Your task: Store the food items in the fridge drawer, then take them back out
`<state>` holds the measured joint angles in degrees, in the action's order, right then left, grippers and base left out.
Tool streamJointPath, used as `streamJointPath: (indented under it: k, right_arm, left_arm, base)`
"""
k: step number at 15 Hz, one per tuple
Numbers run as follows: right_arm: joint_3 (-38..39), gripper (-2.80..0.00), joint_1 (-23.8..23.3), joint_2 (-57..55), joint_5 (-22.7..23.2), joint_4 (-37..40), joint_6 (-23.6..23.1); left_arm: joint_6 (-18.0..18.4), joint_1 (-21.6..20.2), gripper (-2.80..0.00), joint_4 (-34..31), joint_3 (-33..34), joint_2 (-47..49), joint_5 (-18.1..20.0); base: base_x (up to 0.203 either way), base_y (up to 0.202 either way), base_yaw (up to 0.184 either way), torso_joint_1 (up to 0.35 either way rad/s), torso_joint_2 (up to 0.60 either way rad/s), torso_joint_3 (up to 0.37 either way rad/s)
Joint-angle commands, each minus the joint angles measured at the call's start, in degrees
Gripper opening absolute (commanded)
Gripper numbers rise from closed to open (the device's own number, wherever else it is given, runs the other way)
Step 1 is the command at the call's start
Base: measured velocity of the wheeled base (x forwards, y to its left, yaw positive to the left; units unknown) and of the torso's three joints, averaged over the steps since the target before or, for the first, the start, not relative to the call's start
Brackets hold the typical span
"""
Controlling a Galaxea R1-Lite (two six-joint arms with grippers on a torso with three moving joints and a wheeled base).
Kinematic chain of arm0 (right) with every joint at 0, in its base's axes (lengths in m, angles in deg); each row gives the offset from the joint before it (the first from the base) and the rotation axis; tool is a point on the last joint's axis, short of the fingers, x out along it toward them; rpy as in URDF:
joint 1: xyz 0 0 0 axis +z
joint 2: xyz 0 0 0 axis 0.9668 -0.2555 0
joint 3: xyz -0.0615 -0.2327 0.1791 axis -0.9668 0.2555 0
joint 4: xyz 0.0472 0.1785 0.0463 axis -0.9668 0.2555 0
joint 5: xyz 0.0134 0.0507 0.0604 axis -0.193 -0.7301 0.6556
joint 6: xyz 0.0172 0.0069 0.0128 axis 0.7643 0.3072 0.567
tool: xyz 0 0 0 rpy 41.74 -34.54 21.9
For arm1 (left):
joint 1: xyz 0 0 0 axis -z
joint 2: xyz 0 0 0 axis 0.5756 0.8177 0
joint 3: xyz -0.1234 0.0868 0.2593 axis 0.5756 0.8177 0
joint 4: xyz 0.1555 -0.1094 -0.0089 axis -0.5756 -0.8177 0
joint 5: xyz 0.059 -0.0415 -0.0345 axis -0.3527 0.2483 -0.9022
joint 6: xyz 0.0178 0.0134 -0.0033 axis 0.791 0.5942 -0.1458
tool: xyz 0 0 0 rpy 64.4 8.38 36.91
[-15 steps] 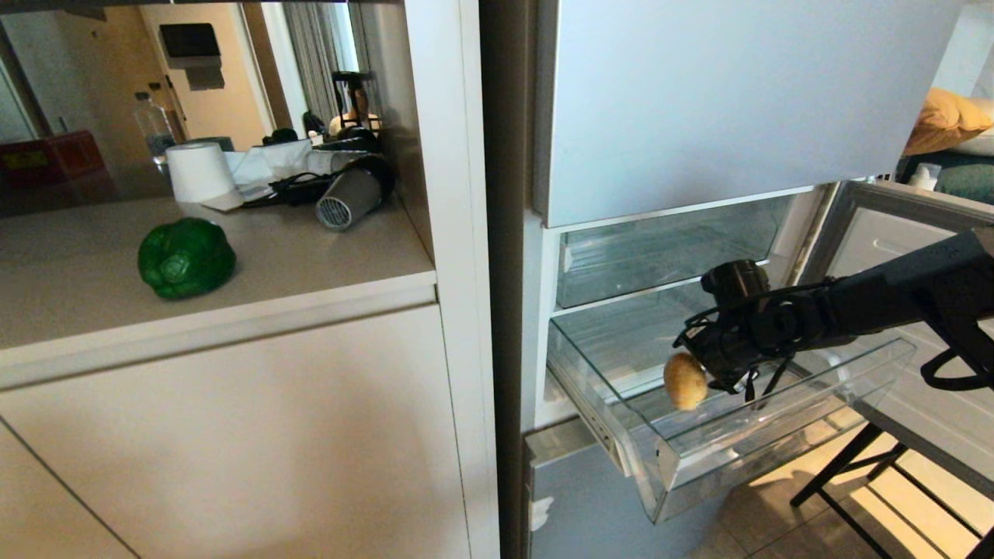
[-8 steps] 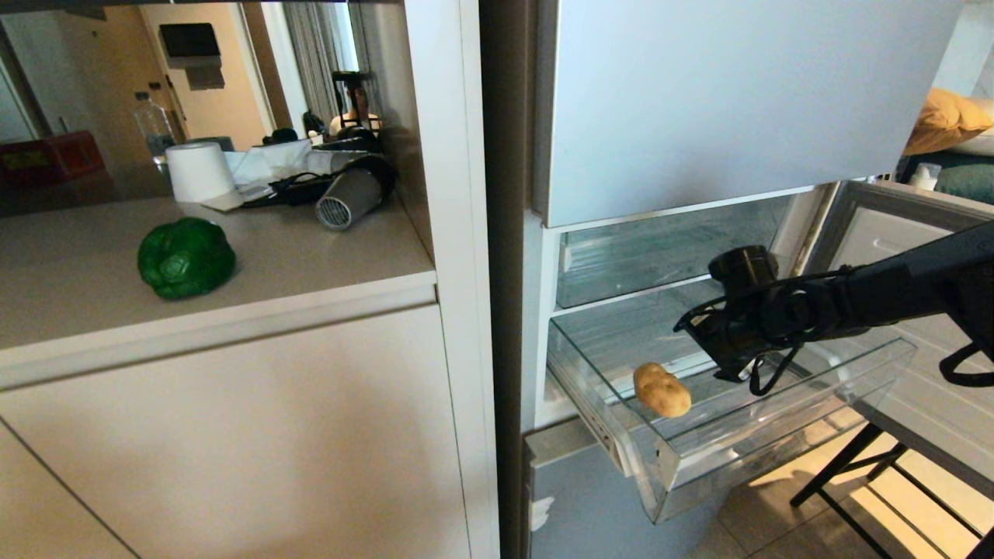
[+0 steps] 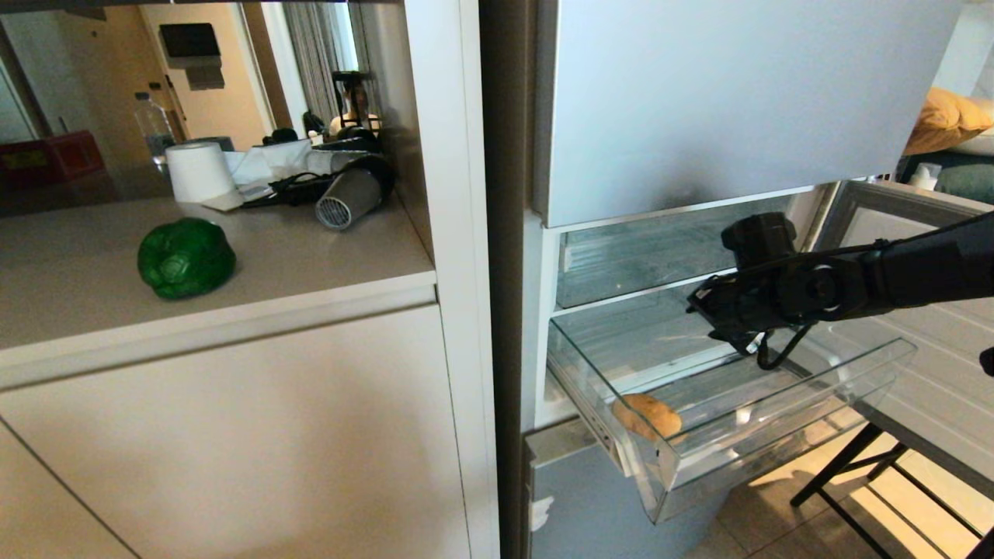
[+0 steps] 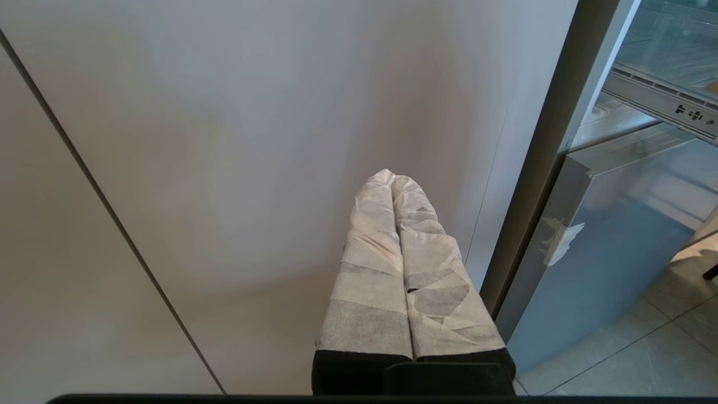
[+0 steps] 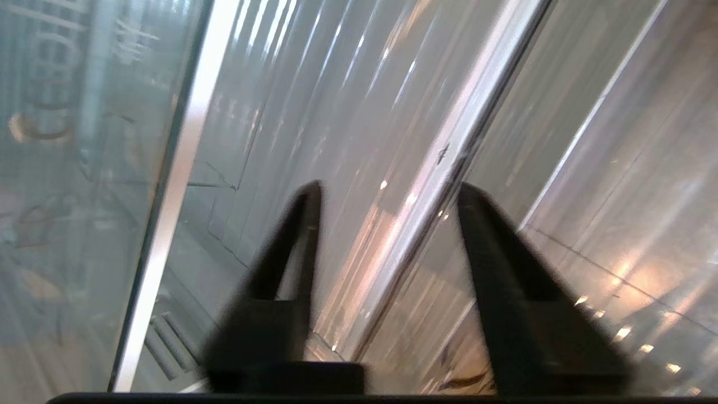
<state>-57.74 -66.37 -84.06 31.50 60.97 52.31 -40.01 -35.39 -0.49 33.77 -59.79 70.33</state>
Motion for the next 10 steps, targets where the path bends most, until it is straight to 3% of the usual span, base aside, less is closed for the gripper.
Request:
streamJointPath:
  k: [1, 10]
  right_arm:
    - [1.4, -2.8, 0.6, 3.1, -0.3, 0.0, -0.1]
    - [17.1, -2.8, 13.8, 23.1, -0.2, 0.2, -1.5]
  left_arm:
    - [0.0, 0.0, -2.8, 0.0, 0.0, 0.0, 0.0]
    - [0.0, 0.0, -2.8, 0.0, 0.0, 0.0, 0.0]
  base:
    - [0.0, 0.0, 0.0, 0.0, 0.0, 0.0]
    - [0.0, 0.0, 0.0, 0.0, 0.0, 0.0]
